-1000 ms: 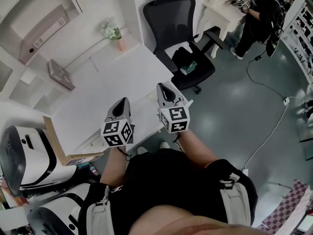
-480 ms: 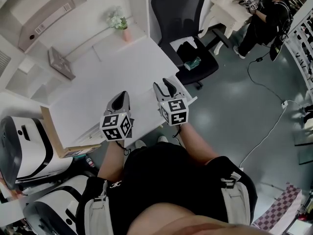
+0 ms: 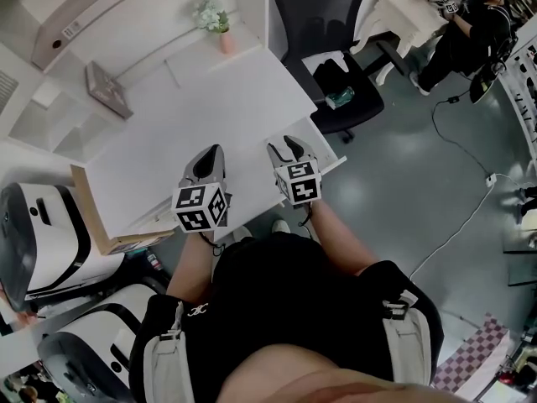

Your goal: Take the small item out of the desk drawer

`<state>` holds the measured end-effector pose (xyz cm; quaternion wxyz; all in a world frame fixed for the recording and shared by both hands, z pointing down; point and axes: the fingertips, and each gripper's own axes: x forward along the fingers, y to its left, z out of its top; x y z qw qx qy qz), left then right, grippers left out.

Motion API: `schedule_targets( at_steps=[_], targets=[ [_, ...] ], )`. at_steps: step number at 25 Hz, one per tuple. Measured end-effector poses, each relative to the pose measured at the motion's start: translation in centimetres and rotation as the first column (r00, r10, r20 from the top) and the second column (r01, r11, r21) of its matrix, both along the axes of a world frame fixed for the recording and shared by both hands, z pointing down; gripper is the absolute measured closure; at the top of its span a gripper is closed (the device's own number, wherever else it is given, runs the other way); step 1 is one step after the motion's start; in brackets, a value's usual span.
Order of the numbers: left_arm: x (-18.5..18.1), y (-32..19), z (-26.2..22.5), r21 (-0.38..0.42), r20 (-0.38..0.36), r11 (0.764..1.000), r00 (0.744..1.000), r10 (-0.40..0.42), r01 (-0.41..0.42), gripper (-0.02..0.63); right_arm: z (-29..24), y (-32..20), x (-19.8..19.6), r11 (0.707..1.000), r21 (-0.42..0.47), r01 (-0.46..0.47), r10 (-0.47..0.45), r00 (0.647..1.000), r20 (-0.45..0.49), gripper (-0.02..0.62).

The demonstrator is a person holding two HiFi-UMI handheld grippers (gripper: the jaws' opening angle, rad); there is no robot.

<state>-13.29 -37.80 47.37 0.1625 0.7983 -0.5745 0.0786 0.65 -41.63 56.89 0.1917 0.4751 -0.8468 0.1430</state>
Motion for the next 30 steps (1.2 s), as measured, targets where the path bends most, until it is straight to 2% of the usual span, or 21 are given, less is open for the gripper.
schedule_targets(
  at_steps=[6, 13, 21, 24, 30],
  targets=[
    [-1.2, 0.2, 0.4, -0.008, -0.003, 1.0, 1.0, -0.024, 0.024, 0.592, 3.3, 0.3, -0.3, 0.998, -0.056, 0.023, -0.027, 0.997, -0.077, 0.423],
    [-2.5, 1.1, 0.7, -0.01, -0.008, 0.999, 0.999, -0.046, 0.046, 0.592, 6.5, 1.8, -1.2, 0.988, -0.132, 0.08, -0.098, 0.986, -0.137, 0.423],
    [-3.9, 1.7, 2.0, -0.034, -0.014, 0.998, 0.998, -0.061, 0.061, 0.592, 10.2, 2.3, -0.8, 0.98, -0.187, 0.071, -0.111, 0.971, -0.214, 0.423],
    [-4.2, 1.8, 2.5, -0.045, -0.013, 0.997, 0.998, -0.064, 0.063, 0.592, 11.6, 1.9, -0.1, 0.978, -0.193, 0.077, -0.133, 0.945, -0.298, 0.423],
    [-4.8, 1.8, 3.1, -0.061, -0.013, 0.995, 0.996, -0.085, 0.084, 0.592, 13.9, 0.0, 1.6, 0.976, -0.185, 0.119, -0.194, 0.861, -0.469, 0.423]
  ],
)
